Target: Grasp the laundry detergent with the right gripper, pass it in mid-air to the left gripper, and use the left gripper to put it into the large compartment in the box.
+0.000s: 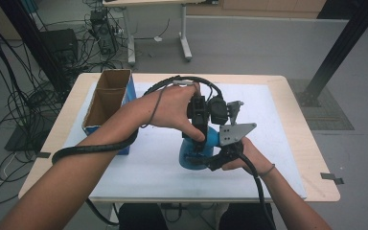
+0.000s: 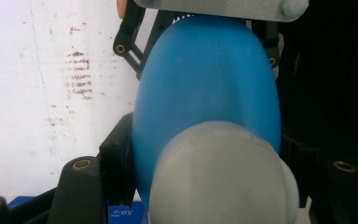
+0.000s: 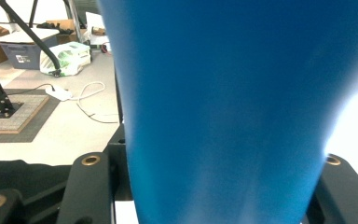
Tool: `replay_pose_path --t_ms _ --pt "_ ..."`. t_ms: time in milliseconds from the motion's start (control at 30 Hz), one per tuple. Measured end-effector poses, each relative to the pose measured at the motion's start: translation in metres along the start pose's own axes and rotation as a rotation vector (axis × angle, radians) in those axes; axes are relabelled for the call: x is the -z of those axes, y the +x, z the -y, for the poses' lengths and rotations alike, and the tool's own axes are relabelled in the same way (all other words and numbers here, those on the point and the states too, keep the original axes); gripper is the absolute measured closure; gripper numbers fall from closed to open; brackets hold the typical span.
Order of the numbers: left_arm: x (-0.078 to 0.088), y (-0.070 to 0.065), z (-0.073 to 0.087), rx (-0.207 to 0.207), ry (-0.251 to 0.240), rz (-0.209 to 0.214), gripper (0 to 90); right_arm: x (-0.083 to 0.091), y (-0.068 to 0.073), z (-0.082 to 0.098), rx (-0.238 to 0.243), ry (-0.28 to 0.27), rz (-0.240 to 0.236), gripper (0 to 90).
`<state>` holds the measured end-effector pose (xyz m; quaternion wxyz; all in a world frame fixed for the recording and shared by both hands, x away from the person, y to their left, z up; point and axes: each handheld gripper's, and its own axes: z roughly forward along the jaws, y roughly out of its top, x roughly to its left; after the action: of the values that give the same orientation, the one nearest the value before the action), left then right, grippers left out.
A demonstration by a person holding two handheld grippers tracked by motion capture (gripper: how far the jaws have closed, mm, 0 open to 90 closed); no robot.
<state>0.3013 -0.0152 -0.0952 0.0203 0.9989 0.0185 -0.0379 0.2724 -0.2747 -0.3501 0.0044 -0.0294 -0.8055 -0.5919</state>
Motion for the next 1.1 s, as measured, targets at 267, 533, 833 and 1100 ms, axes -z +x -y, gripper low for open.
replay_pose_path --t_ms 267,533,833,1100 --pt "-0.0015 0.0001 0.0014 0.006 -0.004 0.000 37.5 -0.0004 -0.0003 -0.0004 -0.001 0.006 -0.001 42.5" --pt "-0.0001 -0.0012 0.0010 0.008 -0.003 -0.006 37.6 -0.0007 -0.0005 0.0013 -0.002 -0.004 -0.001 42.3" --pt "0.0014 0.0010 0.0017 0.026 0.001 0.010 37.6 0.0002 -0.0010 0.0037 -0.020 -0.022 -0.014 40.0" --pt "0.0005 0.0015 0.0016 0.030 0.001 0.010 37.7 0.0064 0.0008 0.0032 -0.075 -0.044 0.011 15.8"
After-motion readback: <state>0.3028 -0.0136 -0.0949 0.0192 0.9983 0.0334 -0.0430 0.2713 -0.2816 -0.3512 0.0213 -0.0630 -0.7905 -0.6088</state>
